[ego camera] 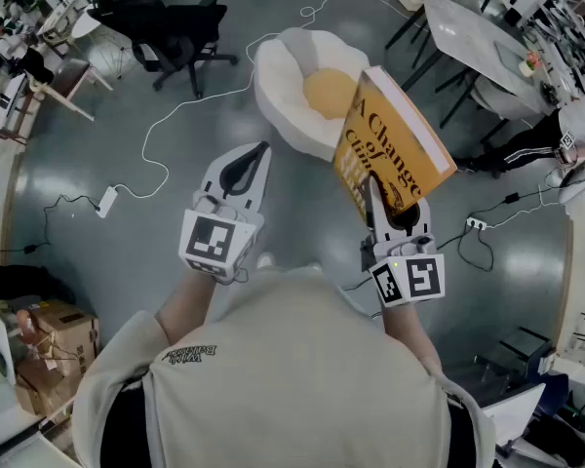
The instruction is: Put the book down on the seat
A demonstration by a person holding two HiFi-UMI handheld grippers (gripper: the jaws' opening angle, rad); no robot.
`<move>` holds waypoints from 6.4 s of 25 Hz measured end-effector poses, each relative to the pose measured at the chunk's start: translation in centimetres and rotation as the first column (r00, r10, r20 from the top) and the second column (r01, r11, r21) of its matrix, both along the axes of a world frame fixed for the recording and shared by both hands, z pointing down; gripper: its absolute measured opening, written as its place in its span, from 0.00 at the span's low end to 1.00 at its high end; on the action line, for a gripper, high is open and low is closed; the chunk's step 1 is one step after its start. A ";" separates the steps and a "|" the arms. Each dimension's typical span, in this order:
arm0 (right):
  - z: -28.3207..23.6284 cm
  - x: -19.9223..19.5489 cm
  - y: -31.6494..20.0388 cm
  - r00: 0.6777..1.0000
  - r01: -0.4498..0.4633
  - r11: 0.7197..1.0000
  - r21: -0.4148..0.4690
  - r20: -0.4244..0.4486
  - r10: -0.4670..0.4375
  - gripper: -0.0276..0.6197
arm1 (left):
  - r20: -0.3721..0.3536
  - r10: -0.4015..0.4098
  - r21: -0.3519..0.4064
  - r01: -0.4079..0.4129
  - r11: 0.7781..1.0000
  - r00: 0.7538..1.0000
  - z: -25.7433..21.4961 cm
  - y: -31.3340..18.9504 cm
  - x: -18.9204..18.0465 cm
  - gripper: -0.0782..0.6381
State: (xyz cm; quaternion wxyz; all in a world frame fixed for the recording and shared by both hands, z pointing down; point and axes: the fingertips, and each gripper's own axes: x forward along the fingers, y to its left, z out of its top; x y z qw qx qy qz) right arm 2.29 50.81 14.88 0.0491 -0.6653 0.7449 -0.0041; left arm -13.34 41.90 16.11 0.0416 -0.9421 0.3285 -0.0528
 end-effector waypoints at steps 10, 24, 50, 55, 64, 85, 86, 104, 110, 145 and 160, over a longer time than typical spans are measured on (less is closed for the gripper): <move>-0.1 0.0 0.0 1.000 -0.003 1.000 -0.001 -0.018 0.003 0.26 | -0.005 0.006 -0.010 -0.006 1.000 1.000 0.2 -0.1 0.3 0.12; 0.6 0.9 0.6 1.000 -0.015 1.000 -0.012 0.001 0.015 0.27 | 0.012 0.017 0.011 -0.018 1.000 1.000 0.8 0.8 1.0 0.12; 0.2 7.5 2.5 0.997 0.030 0.996 0.085 -0.075 -0.023 0.27 | 0.055 -0.049 0.094 0.044 0.995 0.997 1.7 4.6 7.7 0.12; 1.0 7.8 0.5 0.997 0.027 0.996 0.091 -0.069 -0.021 0.27 | 0.053 -0.047 0.098 0.042 0.994 0.997 2.5 3.0 8.1 0.12; 4.4 8.9 -8.0 0.997 0.021 0.998 0.065 -0.081 -0.016 0.27 | 0.047 -0.024 0.085 0.019 0.996 0.999 5.8 -5.5 9.9 0.12; 7.1 12.2 -37.9 0.997 -0.057 0.995 -0.079 -0.054 0.053 0.27 | 0.052 -0.010 0.029 0.009 1.000 0.999 7.2 -36.5 12.4 0.12; 7.2 12.2 -39.2 0.997 -0.063 0.994 -0.087 -0.055 0.059 0.27 | 0.058 -0.005 0.026 0.003 1.000 0.998 7.4 -37.8 12.4 0.12; 5.6 10.6 -55.9 0.990 -0.130 0.984 -0.120 -0.066 0.123 0.27 | 0.048 0.056 -0.034 -0.054 0.998 0.997 6.6 -55.2 11.8 0.12; 6.2 11.0 -57.3 0.993 -0.099 0.982 -0.158 -0.078 0.087 0.27 | 0.064 0.049 -0.033 -0.047 0.998 0.997 7.3 -56.8 12.7 0.12; 46.2 3.8 -79.4 0.845 0.166 0.847 -0.506 -0.370 -0.387 0.27 | 0.165 -0.332 -0.309 0.369 0.877 0.929 41.1 -68.2 8.1 0.12; 64.8 -3.0 -77.8 0.686 0.296 0.630 -0.718 -0.300 -0.663 0.41 | 0.195 -0.376 -0.371 0.423 0.827 0.906 51.7 -70.1 6.5 0.12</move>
